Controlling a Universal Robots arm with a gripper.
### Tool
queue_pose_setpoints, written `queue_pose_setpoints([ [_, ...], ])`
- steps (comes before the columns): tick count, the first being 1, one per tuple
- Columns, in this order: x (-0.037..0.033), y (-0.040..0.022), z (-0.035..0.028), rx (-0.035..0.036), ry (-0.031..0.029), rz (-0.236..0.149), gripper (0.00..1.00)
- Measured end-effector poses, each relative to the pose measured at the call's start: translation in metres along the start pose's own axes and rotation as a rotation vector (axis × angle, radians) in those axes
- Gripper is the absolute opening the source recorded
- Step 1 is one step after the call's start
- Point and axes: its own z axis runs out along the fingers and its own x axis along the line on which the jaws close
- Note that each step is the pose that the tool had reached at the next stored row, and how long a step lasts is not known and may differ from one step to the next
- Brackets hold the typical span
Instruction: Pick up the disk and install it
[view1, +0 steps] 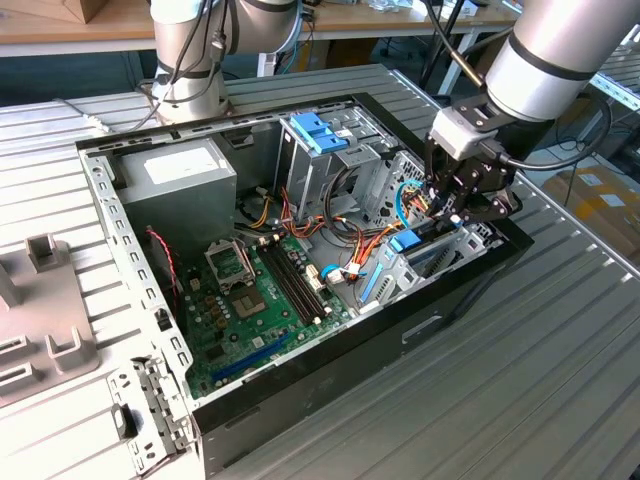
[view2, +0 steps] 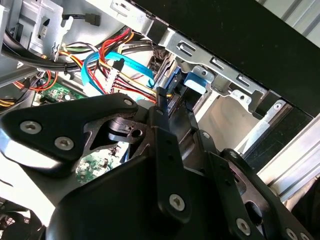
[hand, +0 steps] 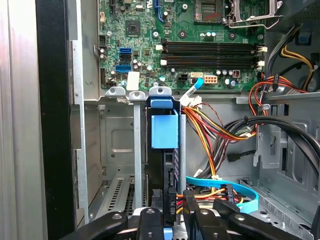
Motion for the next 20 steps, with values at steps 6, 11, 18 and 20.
queue_pose_setpoints([
  [6, -0.0008, -0.0009, -0.0126, 0.0, -0.0001, 0.0, 0.31],
  [11, -0.0014, -0.0015, -0.0229, 0.0, -0.0001, 0.0, 0.31],
  [18, -0.0015, -0.0016, -0.0238, 0.0, -0.0002, 0.0, 0.11],
  [20, -0.0015, -0.0016, -0.0239, 0.0, -0.0004, 0.0, 0.11],
])
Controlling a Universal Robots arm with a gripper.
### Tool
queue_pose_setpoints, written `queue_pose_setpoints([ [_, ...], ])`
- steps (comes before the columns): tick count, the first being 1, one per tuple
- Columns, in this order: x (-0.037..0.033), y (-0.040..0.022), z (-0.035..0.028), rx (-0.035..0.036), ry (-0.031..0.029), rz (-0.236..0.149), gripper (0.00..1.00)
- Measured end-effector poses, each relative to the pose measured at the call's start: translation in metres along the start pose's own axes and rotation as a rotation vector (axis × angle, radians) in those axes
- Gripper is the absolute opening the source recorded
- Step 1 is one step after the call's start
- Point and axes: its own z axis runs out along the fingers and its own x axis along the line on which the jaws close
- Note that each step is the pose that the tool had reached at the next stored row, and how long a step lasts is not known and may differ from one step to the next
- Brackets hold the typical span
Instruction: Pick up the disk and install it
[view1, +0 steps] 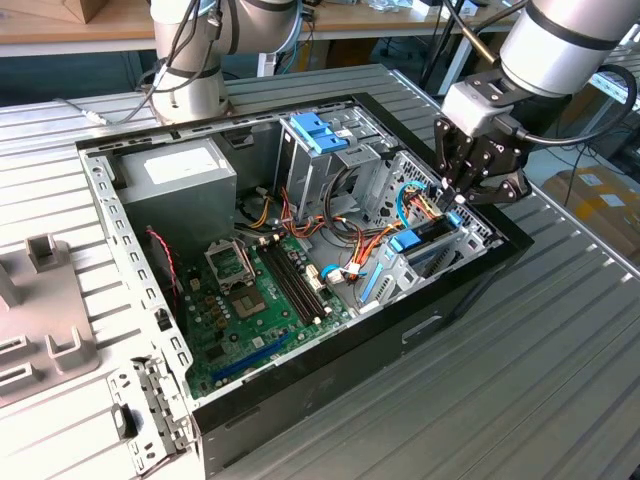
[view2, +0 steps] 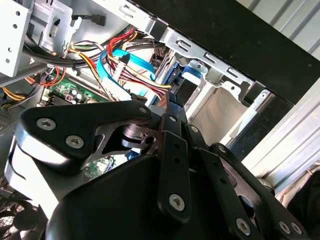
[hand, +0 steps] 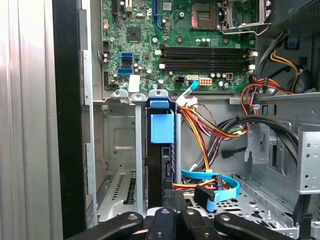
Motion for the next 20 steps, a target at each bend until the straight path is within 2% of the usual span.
queue_pose_setpoints([
  [3, 0.0004, -0.0003, 0.0008, -0.0019, -0.0002, 0.0, 0.11],
  [7, 0.0006, -0.0018, 0.0046, -0.0099, -0.0002, 0.001, 0.11],
  [11, 0.001, -0.0035, 0.0114, -0.019, -0.0002, 0.001, 0.11],
  [16, 0.0015, -0.0043, 0.0188, -0.0259, -0.0001, 0.002, 0.11],
  [20, 0.0015, -0.0045, 0.0195, -0.0262, -0.0002, 0.002, 0.11],
])
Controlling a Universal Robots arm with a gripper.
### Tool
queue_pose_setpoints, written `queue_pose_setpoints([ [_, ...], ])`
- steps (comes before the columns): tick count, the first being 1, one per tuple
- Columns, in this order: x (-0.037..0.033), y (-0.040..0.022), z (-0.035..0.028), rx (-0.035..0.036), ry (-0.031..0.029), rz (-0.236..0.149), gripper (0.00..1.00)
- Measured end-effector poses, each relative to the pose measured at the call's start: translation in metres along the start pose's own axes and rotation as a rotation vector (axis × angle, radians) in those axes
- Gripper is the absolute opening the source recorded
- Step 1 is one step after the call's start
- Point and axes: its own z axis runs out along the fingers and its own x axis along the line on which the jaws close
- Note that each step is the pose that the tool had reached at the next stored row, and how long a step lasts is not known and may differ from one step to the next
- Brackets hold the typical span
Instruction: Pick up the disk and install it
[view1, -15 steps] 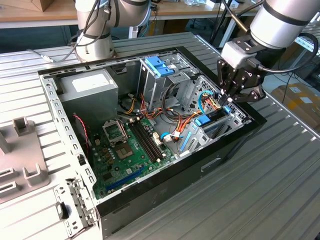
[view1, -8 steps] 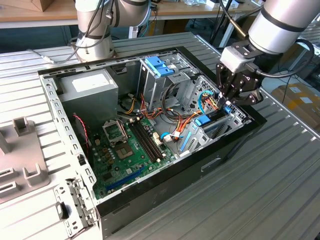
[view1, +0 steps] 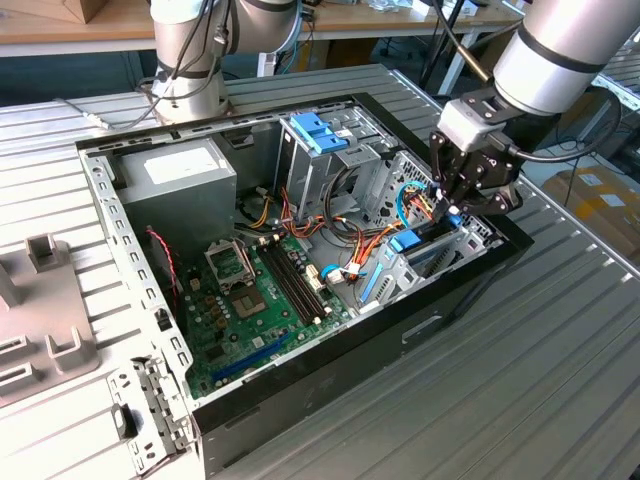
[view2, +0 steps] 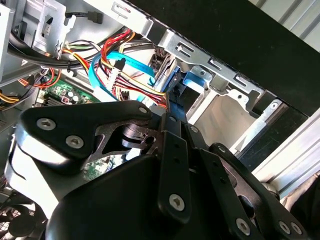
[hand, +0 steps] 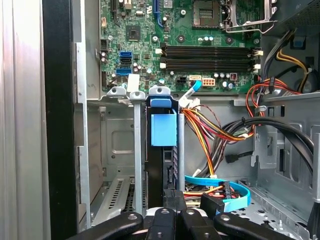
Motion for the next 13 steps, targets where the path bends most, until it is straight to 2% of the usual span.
queue_pose_setpoints([
  [6, -0.0002, -0.0024, -0.0032, 0.0, -0.0001, 0.0, 0.11],
  [13, -0.0005, -0.0106, -0.0095, -0.0009, -0.0001, 0.0, 0.11],
])
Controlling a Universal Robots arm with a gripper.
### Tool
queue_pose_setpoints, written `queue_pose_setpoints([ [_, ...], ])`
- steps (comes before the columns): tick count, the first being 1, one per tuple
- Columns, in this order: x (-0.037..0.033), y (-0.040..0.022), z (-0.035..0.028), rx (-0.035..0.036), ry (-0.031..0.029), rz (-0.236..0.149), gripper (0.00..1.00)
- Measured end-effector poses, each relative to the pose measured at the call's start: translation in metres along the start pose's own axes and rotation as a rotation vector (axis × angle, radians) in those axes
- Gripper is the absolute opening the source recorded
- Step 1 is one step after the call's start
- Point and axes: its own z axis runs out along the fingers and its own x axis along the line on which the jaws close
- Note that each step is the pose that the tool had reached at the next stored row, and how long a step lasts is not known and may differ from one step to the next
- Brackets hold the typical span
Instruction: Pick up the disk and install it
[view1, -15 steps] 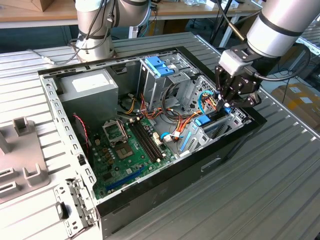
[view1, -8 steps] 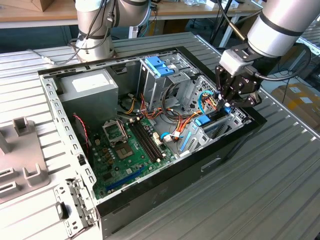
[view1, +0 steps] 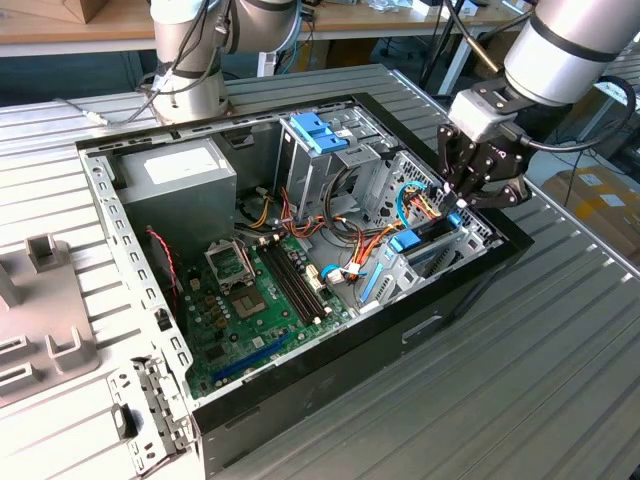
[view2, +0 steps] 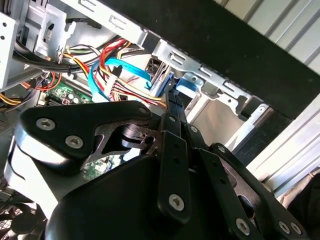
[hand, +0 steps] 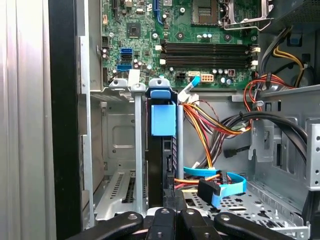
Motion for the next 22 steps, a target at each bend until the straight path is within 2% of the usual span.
queue_pose_setpoints([
  [4, -0.0002, -0.0065, -0.003, -0.0018, -0.0001, 0.0, 0.11],
  [7, -0.0002, -0.0161, -0.0046, -0.0057, -0.0005, 0.0, 0.11],
  [14, -0.0003, -0.0334, -0.0076, -0.0131, -0.0017, 0.001, 0.11],
  [16, -0.0003, -0.0404, -0.0087, -0.0163, -0.002, 0.001, 0.11],
  [22, -0.0003, -0.0532, -0.0106, -0.0226, -0.0022, 0.001, 0.11],
])
